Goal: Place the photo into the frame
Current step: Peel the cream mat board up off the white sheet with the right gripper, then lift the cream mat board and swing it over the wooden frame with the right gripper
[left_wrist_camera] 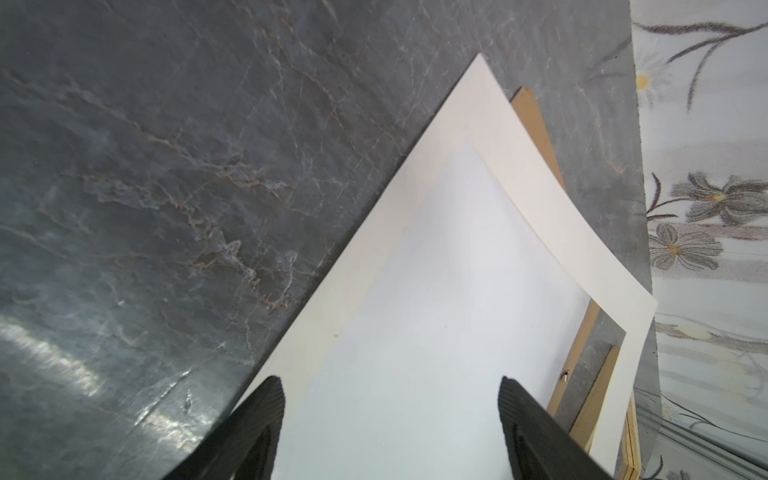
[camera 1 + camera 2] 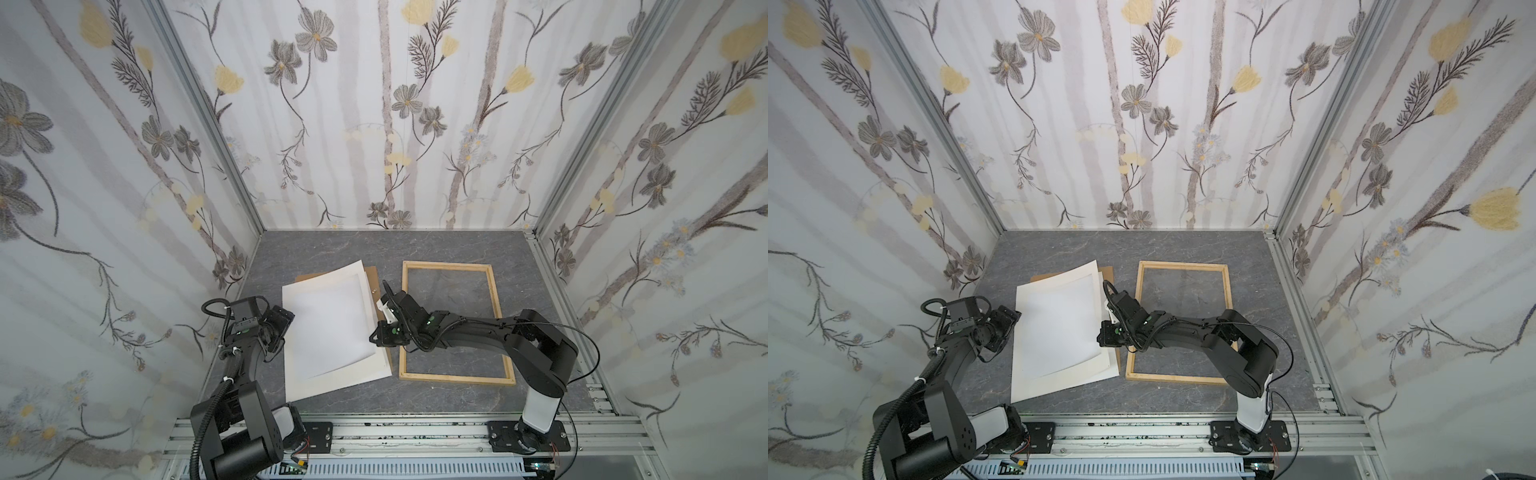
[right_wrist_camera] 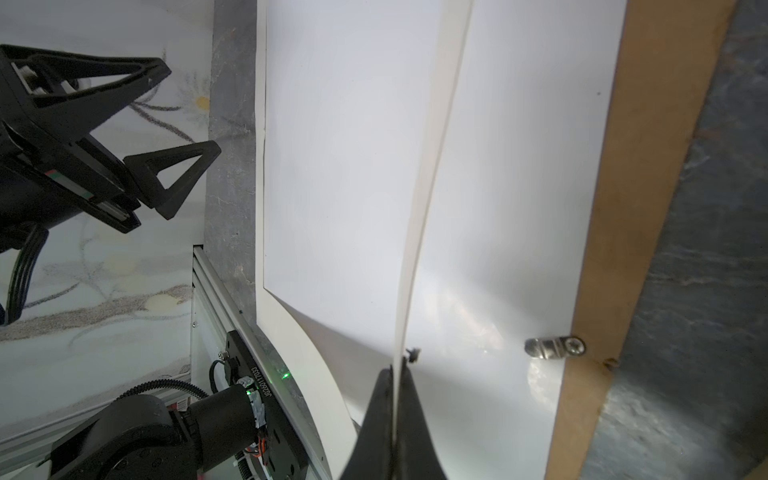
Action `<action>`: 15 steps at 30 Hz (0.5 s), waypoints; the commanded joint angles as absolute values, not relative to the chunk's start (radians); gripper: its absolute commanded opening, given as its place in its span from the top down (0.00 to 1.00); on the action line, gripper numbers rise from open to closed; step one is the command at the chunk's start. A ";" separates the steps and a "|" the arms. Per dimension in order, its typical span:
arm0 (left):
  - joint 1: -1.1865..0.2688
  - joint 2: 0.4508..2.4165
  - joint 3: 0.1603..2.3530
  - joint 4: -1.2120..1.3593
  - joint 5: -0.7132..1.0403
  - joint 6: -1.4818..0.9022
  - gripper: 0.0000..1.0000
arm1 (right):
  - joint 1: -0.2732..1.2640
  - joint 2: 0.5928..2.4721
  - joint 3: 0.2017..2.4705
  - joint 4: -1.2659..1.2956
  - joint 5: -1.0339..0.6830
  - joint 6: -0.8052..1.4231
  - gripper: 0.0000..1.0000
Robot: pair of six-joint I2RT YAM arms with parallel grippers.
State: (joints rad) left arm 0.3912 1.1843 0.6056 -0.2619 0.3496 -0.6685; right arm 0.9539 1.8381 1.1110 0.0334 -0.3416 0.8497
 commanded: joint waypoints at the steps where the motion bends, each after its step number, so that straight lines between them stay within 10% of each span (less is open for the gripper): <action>1: 0.395 1.181 0.656 -0.316 0.365 -0.617 0.10 | 0.961 1.817 1.144 -0.009 -0.330 0.802 1.00; 15: 0.406 0.994 0.950 -0.555 0.354 -0.578 0.04 | 0.893 1.540 1.342 -0.316 -0.382 0.657 1.00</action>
State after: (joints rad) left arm 0.4057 1.0145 0.8989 -0.4789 0.3565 -0.6048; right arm 0.9241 1.6104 1.3300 -0.2081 -0.3614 0.7074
